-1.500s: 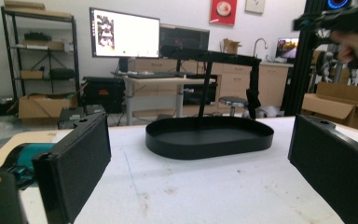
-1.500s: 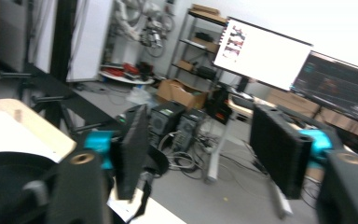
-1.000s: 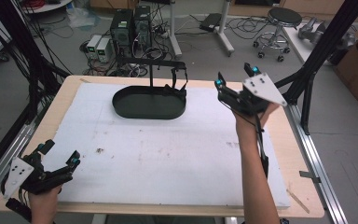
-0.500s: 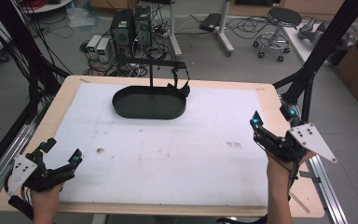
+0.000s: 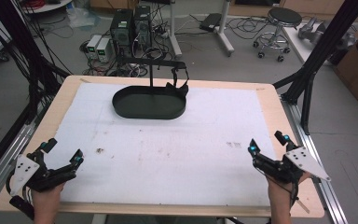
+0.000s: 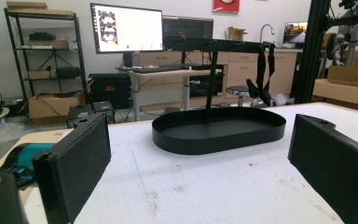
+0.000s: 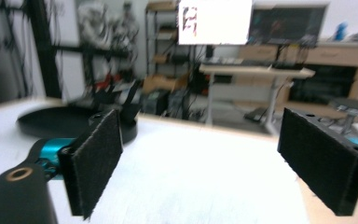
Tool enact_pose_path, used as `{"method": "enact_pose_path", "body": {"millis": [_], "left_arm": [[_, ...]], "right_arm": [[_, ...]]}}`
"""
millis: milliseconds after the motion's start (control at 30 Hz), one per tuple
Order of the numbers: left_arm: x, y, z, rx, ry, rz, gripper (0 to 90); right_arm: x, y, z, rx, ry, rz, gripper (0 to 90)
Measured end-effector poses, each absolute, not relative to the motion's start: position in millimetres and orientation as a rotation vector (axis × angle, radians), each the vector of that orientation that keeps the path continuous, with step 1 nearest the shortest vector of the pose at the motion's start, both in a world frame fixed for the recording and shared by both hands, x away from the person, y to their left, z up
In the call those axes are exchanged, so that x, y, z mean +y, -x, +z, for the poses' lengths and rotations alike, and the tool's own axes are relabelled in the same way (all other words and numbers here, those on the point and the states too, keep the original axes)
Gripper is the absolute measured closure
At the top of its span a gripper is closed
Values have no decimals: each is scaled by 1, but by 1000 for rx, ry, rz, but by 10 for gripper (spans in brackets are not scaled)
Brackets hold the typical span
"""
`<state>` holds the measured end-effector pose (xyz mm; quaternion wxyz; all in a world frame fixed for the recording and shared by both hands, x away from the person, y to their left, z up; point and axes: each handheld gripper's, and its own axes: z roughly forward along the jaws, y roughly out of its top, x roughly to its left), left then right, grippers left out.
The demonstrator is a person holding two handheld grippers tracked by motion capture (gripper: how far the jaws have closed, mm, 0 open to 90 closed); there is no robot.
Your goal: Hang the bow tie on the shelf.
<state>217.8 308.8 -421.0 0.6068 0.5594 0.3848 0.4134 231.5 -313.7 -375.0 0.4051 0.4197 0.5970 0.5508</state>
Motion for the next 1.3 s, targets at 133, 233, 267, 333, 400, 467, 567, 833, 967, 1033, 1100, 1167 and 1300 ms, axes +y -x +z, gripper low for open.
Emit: {"method": "enact_pose_path", "body": {"millis": [133, 233, 267, 333, 400, 467, 567, 833, 967, 1033, 1100, 1167, 1300], "left_arm": [[308, -218, -422, 886, -1296, 954, 62], [308, -218, -423, 886, -1300, 949, 62], [307, -218, -423, 887, -1299, 946, 62], [306, -219, -423, 883, -1301, 942, 62], [304, -219, -423, 879, -1305, 939, 62], [302, -219, -423, 875, -1303, 938, 62], [302, -219, -423, 876, -1295, 935, 62], [300, -221, -427, 877, -1301, 934, 62], [298, -220, -428, 874, -1308, 930, 62], [297, -220, -428, 872, -1310, 929, 62], [297, -219, -427, 869, -1307, 925, 62], [297, -219, -427, 870, -1311, 922, 62], [298, -219, -428, 874, -1308, 921, 62]], "right_arm": [[-309, -231, -395, 1619, -1020, 1355, 117], [-311, -231, -407, 1666, -1061, 1375, 117], [-313, -231, -409, 1684, -1076, 1381, 116], [-316, -229, -412, 1687, -1077, 1400, 116], [-318, -226, -414, 1675, -1073, 1422, 115], [-320, -223, -416, 1667, -1079, 1430, 115], [-322, -221, -418, 1641, -1069, 1434, 115], [-321, -219, -416, 1598, -1048, 1466, 116], [-320, -218, -415, 1594, -1030, 1478, 116], [-319, -217, -415, 1597, -1030, 1480, 116], [-318, -217, -414, 1593, -1033, 1480, 116], [-318, -216, -414, 1587, -1035, 1485, 116], [-317, -215, -413, 1588, -1026, 1487, 116]]}}
